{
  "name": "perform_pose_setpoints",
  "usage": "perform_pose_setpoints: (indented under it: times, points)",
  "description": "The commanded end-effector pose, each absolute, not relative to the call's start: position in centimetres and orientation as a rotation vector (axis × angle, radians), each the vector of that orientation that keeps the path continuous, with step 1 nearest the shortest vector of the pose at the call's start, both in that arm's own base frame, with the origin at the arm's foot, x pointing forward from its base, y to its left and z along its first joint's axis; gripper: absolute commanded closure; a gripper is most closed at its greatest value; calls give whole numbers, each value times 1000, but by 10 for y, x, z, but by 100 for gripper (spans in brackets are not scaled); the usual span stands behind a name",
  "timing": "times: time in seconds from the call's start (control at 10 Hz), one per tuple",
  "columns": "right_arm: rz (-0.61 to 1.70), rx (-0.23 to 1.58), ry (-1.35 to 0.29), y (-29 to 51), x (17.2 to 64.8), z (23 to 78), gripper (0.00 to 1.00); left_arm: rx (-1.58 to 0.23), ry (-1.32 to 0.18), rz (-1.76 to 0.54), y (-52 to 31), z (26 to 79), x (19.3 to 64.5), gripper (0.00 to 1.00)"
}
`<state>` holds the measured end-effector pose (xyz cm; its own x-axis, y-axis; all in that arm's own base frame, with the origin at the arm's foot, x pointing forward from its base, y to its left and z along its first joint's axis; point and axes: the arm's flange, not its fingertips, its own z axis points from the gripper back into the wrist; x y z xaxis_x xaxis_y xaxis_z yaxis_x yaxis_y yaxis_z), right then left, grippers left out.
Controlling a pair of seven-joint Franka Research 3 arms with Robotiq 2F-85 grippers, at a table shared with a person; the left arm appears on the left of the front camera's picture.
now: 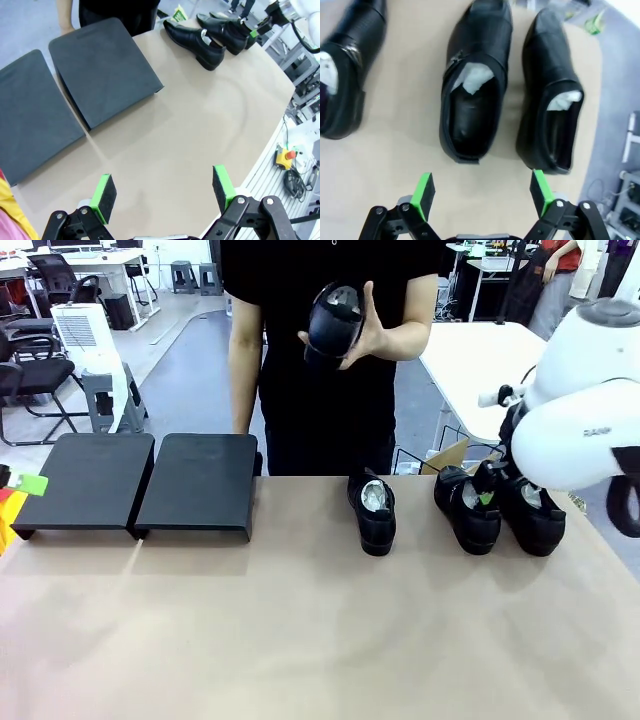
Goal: Organize the shoes by placing them on the stand.
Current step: Pick up one Shoe and place it in the middle of the table.
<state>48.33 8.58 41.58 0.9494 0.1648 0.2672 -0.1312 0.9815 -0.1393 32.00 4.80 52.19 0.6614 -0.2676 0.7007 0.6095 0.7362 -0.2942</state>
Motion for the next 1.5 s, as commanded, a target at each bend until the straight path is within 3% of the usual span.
perform_pose_setpoints:
  times: [0.0, 0.5, 0.9, 1.4]
  points:
    - [117, -90, -255, 102, 500, 414, 0, -561, -694, -543, 49, 522, 321, 0]
    - [135, -99, -273, 107, 491, 416, 0, -561, -694, -543, 49, 522, 321, 0]
    - [127, -102, -225, 134, 533, 420, 0, -561, -694, -543, 49, 522, 321, 0]
    - [104, -65, -123, 139, 562, 377, 0, -561, -694, -543, 49, 522, 321, 0]
